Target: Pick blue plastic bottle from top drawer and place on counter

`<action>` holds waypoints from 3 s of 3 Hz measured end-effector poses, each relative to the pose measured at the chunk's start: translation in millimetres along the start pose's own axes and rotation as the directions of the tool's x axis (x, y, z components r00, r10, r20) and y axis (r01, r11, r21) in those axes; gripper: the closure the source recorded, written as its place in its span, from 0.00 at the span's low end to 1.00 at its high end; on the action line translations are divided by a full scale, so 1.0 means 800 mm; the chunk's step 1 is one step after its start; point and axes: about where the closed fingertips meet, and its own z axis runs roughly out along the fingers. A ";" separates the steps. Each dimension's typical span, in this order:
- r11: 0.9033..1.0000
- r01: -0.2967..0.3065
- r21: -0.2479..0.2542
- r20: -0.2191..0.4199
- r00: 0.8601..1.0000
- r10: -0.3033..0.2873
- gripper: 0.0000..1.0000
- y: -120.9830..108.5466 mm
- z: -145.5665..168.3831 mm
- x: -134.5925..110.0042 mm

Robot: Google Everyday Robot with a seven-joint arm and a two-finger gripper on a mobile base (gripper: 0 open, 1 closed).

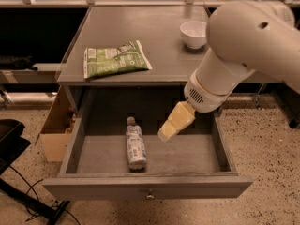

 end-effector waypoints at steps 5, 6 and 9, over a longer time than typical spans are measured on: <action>0.995 -0.065 0.070 -0.150 0.986 0.075 0.00 0.014 0.135 -0.085; 0.983 -0.159 0.091 -0.209 0.962 0.175 0.00 0.012 0.172 -0.093; 0.936 -0.352 0.020 -0.248 0.905 0.346 0.00 0.047 0.243 -0.096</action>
Offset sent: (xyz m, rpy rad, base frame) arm 0.0049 0.0122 -0.0118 0.0101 0.0396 -0.0374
